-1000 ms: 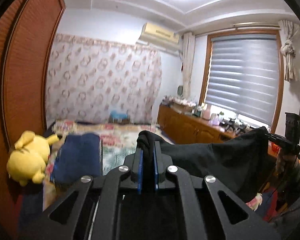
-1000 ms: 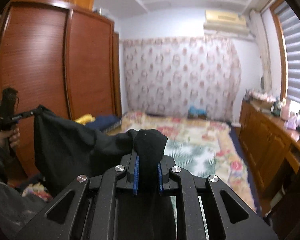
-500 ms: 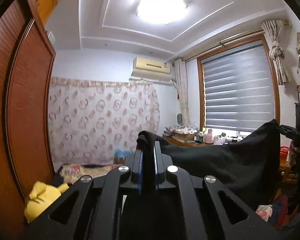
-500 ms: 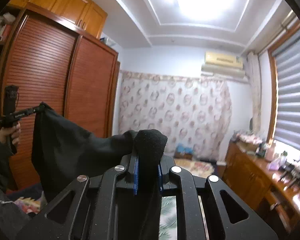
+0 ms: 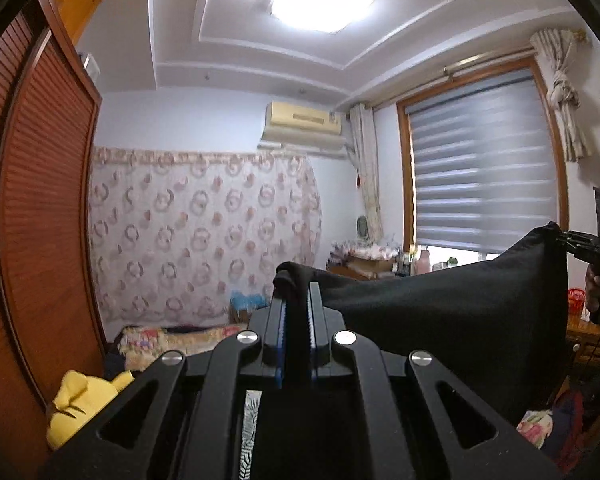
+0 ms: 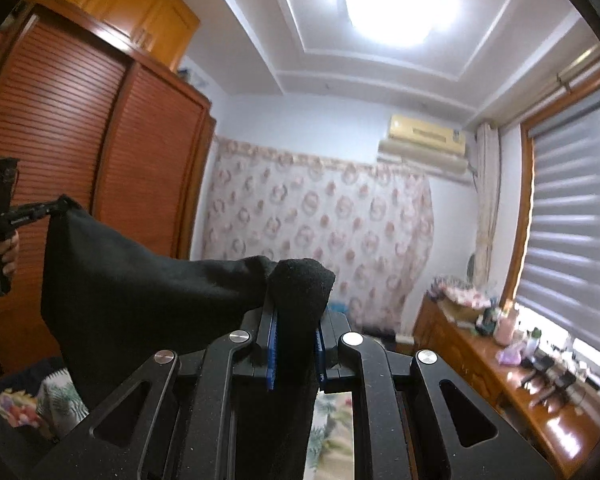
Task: Fold small clothes
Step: 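Lift the folded shirt with both tools and carry it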
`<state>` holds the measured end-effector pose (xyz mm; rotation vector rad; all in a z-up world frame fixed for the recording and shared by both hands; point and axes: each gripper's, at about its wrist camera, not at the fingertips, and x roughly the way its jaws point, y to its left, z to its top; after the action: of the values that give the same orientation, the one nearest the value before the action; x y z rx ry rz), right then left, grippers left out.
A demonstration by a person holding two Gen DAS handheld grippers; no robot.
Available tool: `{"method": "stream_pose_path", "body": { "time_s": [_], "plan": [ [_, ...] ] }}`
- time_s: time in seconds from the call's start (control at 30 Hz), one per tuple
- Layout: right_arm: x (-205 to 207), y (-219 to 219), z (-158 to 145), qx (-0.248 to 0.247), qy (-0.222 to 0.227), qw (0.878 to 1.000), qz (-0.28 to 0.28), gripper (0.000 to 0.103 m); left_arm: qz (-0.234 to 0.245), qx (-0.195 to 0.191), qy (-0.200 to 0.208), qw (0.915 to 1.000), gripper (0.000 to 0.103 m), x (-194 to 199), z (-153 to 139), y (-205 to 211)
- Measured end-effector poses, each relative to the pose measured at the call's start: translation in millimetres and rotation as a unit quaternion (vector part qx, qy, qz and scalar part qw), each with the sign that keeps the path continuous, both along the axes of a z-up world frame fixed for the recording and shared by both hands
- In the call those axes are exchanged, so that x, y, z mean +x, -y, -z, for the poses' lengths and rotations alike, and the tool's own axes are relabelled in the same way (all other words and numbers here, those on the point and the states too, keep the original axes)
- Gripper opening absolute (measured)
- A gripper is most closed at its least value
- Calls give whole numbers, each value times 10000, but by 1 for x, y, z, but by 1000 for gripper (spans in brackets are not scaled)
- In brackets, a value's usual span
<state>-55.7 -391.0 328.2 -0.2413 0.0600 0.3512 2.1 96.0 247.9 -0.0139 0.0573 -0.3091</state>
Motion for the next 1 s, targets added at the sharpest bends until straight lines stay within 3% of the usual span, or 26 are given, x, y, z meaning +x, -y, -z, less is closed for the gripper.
{"method": "stream_pose_path", "body": {
  "time_s": [0.3, 0.57, 0.73, 1.0],
  "plan": [
    [147, 6, 100, -444, -1017, 9934, 303, 12, -133, 365, -895, 9952, 6, 146, 97, 37],
    [288, 11, 218, -626, -1881, 9788, 519, 12, -346, 753, -1882, 9786, 6, 274, 185, 61],
    [364, 16, 277, -828, -2438, 9638, 689, 12, -376, 799, -2241, 9706, 6, 315, 217, 74],
    [417, 20, 334, -804, -2990, 9484, 678, 13, -399, 869, -2733, 9572, 12, 346, 250, 83]
  ]
}}
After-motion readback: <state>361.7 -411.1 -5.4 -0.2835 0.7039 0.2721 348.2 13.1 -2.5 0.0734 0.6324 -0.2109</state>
